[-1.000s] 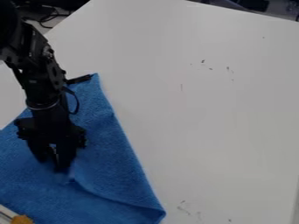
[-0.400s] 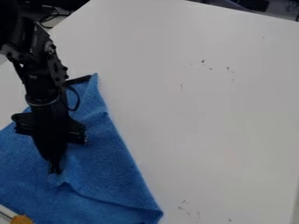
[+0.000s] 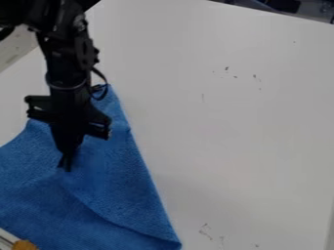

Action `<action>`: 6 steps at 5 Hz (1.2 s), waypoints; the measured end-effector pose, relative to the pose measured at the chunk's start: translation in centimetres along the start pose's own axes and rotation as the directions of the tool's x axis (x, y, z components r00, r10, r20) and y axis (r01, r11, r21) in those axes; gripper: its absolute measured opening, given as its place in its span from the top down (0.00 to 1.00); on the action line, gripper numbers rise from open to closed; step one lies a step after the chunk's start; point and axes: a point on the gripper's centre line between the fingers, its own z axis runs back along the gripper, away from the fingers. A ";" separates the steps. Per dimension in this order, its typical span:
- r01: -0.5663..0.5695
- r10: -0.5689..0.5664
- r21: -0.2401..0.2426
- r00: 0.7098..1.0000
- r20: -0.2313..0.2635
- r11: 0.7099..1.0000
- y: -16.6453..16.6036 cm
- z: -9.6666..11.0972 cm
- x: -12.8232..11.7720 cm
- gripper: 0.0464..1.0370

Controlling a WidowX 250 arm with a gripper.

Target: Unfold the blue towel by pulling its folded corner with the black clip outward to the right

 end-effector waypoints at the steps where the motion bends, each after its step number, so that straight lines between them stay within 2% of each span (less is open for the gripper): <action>1: 0.042 -0.042 0.010 0.999 0.034 0.999 -1.6 1.3 1.4 0.99; 4: 0.204 -0.205 0.013 0.972 0.114 0.979 -11.2 4.5 6.4 0.99; 6: 0.286 -0.283 -0.002 0.950 0.133 0.958 -15.8 4.8 8.5 0.99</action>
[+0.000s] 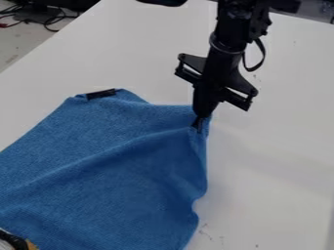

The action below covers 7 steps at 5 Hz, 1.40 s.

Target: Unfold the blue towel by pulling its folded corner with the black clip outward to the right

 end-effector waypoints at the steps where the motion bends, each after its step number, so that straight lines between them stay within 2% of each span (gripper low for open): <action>1: 0.027 -0.027 -0.010 1.000 0.013 1.000 -1.2 -0.2 1.4 0.99; 2: 0.021 -0.021 -0.033 1.000 0.022 0.999 -2.0 -0.9 2.1 0.97; 3: 0.021 -0.018 -0.047 0.998 0.061 0.999 -2.3 -1.1 2.7 0.81; 4: 0.031 -0.028 -0.050 0.998 0.060 0.998 -2.6 -1.5 2.8 0.55; 5: 0.028 -0.024 -0.055 0.997 0.072 0.998 -2.7 -1.5 3.0 0.23; 6: 0.028 -0.025 -0.053 0.998 0.064 0.998 -2.6 -1.5 2.9 0.03; 7: 0.056 -0.055 -0.025 0.998 0.022 0.998 -2.0 -0.8 2.1 0.03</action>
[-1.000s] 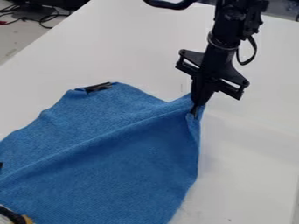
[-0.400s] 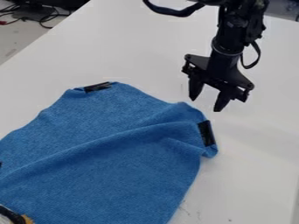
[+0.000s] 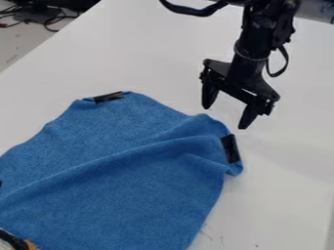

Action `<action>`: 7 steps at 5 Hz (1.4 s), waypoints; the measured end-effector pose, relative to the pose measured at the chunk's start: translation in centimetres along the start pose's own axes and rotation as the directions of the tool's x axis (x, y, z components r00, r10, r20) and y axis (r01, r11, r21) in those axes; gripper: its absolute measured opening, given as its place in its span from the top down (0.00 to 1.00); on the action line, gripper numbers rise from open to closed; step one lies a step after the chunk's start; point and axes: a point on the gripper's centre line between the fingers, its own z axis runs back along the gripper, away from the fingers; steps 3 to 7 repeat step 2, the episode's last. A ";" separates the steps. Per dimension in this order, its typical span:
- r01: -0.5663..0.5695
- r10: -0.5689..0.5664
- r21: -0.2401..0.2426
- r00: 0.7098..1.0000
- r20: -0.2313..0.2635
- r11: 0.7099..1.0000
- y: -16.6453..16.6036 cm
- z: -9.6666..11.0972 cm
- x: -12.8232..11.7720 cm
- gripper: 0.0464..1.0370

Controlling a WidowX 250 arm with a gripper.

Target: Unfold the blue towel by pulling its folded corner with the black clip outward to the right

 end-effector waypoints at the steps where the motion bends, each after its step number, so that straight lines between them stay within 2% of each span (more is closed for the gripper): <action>1: 0.000 0.000 0.016 1.000 0.024 1.000 0.7 0.9 -0.9 0.04; 2: -0.044 0.043 0.005 0.999 0.031 0.999 1.6 0.3 -2.2 0.04; 7: -0.044 0.043 0.005 0.999 0.031 0.999 1.6 0.3 -2.2 0.04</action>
